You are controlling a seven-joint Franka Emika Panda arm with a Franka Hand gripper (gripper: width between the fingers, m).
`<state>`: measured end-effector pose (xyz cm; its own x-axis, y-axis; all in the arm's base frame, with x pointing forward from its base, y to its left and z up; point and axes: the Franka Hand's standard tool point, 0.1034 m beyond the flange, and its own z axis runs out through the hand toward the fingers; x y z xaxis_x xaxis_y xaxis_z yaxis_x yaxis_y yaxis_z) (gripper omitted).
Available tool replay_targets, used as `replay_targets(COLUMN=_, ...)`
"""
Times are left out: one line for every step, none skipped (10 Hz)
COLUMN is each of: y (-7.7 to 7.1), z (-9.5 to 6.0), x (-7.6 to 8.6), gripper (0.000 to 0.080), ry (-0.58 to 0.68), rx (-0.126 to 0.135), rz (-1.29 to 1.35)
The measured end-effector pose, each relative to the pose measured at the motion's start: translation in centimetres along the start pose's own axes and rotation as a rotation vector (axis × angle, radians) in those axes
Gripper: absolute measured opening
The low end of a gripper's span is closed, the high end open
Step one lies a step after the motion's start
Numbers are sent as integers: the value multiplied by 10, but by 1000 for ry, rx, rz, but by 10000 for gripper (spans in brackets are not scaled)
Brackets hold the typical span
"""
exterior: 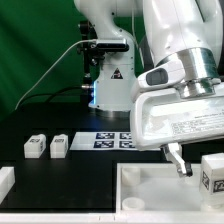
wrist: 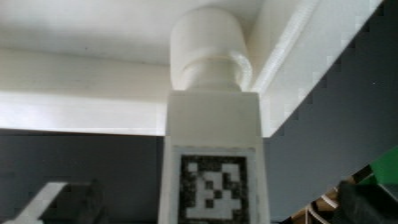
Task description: Assemble one leg
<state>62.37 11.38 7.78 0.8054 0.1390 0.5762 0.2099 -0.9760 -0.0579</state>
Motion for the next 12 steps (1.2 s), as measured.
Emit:
replay_targets(y=0, z=0, x=0, gripper=649, ry=0, rx=0, rz=0)
replay_targets(y=0, z=0, x=0, gripper=649, ry=0, rx=0, rz=0)
replay_targets(y=0, z=1, x=0, gripper=649, ry=-26, rx=6, rz=12)
replay_targets(y=1, z=-7, x=10, gripper=649, ry=-74, rx=15, rz=33)
replay_targets(y=0, z=-12, x=21, gripper=649, ry=-105, rx=23, rz=38)
replay_targets(y=1, z=-10, x=29, gripper=649, ry=-113, rx=25, rz=39)
replay_targets(y=4, z=-5, x=28, gripper=649, ry=-166, rx=37, rz=45)
replay_targets(y=3, z=-3, x=22, gripper=649, ry=-285, rx=65, rz=60)
replay_targets(y=5, z=-3, x=24, gripper=649, ry=-396, rx=93, rz=65)
replay_targets(y=8, z=0, x=25, gripper=649, ry=-472, rx=113, rz=73)
replay_targets(y=5, z=0, x=21, gripper=649, ry=-549, rx=132, rz=89)
replay_targets(y=2, z=-2, x=19, gripper=649, ry=-607, rx=150, rz=96)
